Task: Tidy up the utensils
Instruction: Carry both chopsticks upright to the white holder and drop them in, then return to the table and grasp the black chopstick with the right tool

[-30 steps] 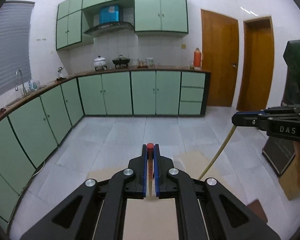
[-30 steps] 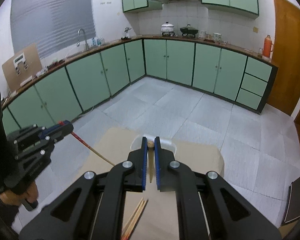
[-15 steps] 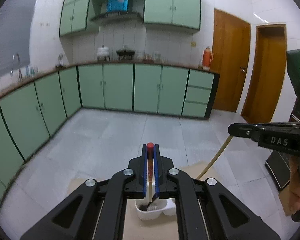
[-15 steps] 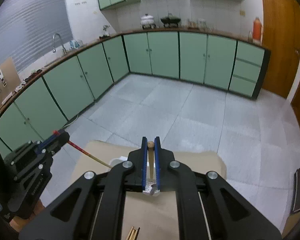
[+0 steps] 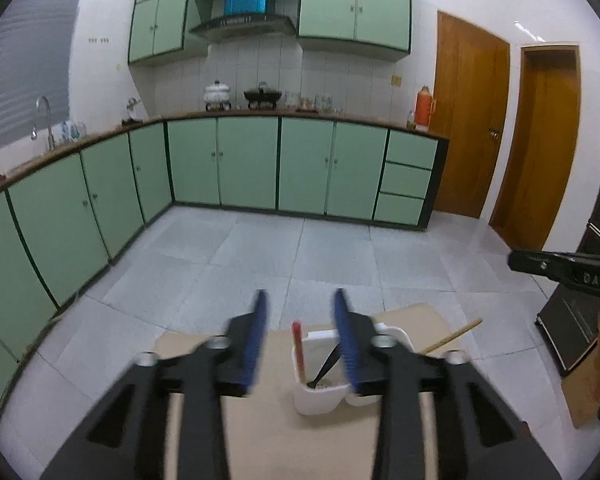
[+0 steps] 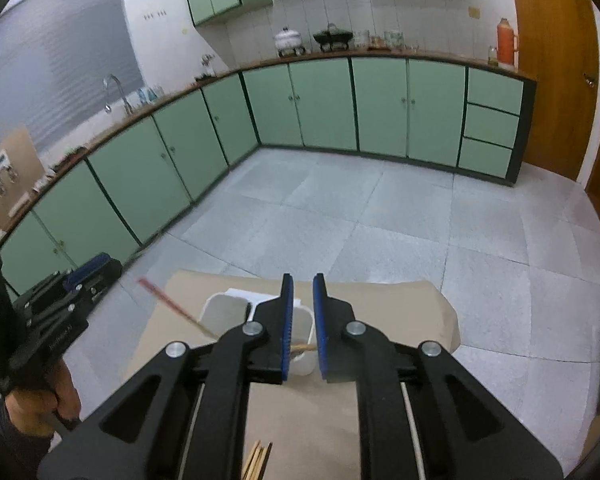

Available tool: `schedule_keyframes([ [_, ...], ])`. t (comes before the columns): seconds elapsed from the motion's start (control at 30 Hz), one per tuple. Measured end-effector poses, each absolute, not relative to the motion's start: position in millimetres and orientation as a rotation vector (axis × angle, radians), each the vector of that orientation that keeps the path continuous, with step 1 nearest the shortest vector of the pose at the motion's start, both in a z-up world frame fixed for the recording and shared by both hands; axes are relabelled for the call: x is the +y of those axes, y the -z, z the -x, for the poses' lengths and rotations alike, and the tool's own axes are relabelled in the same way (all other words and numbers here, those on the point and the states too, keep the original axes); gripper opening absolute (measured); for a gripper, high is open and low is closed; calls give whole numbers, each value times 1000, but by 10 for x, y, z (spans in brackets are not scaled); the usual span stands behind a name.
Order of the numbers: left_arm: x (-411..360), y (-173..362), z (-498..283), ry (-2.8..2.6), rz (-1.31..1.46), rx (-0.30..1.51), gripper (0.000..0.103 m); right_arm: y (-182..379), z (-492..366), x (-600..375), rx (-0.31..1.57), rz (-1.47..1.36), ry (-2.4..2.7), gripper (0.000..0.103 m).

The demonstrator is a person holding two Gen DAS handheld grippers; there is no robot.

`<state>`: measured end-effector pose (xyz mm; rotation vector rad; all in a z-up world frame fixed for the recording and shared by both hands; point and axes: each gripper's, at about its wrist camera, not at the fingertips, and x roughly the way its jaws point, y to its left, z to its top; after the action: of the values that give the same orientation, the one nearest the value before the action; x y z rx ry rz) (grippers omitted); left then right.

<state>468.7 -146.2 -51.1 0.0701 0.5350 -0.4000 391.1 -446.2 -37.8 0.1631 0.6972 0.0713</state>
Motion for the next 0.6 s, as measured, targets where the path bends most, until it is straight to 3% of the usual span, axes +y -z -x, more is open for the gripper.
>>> schedule_keyframes([
  [0.07,-1332,467,-4422,399,-92,510,54,399,-3584,-4455,665,-144,-73,28],
  [0.13,-1216,495,-4187,405,-95,505,66,542,-3153,-4393,640,-116,-73,29],
  [0.33,-900,1088,-3165,415,-107,506,79,1559,-1904,-4014,646,-62,-44,29],
  [0.6,-692,2013,-2060,400,-74,559,82,2853,-1059,-3475,814,-93,-59,30],
])
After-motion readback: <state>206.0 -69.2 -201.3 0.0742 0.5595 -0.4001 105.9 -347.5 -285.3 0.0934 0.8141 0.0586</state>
